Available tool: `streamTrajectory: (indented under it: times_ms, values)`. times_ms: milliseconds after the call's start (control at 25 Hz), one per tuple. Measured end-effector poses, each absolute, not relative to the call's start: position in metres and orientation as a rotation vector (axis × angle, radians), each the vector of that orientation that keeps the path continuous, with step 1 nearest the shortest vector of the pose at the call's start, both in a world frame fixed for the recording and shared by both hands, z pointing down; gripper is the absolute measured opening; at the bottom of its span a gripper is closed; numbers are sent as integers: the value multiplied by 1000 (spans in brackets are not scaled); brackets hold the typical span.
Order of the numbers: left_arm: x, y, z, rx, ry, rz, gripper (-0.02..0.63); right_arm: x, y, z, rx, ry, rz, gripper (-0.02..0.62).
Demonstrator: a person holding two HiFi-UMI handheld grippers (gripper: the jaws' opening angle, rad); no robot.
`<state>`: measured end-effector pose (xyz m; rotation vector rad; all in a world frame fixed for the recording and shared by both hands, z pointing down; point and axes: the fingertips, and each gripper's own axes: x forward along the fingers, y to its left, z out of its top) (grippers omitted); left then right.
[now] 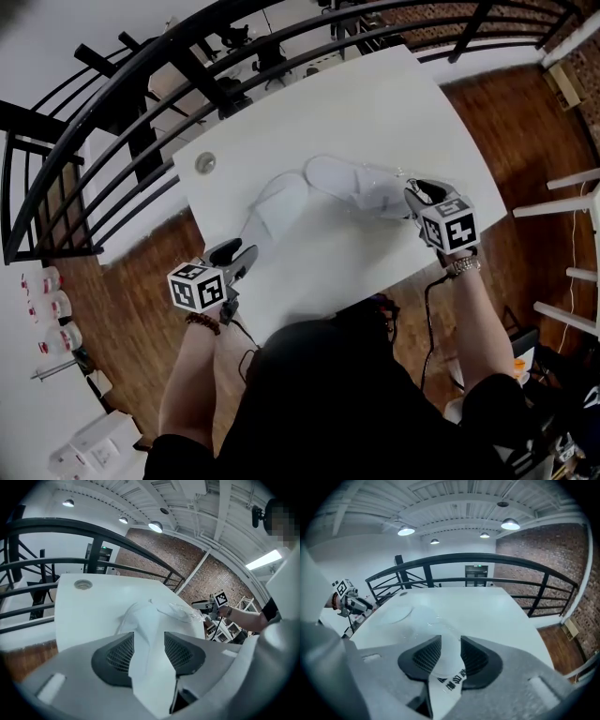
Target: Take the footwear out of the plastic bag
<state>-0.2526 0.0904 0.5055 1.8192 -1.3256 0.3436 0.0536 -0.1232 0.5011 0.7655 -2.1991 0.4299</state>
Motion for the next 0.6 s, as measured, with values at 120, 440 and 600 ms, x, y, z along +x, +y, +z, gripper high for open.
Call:
streamTrajectory:
  times_ms: [120,440,600]
  values:
    - [-238,70,498,1864,-1297,356,221,27,-111,511,652,-2192,395,129]
    - [-205,-3,476,1972,-1216,440,227,11,-98,528,552,-2133,359,133]
    - [-190,-38,475,1990,-1193,501,225,12,-94,529,531,-2137,366,133]
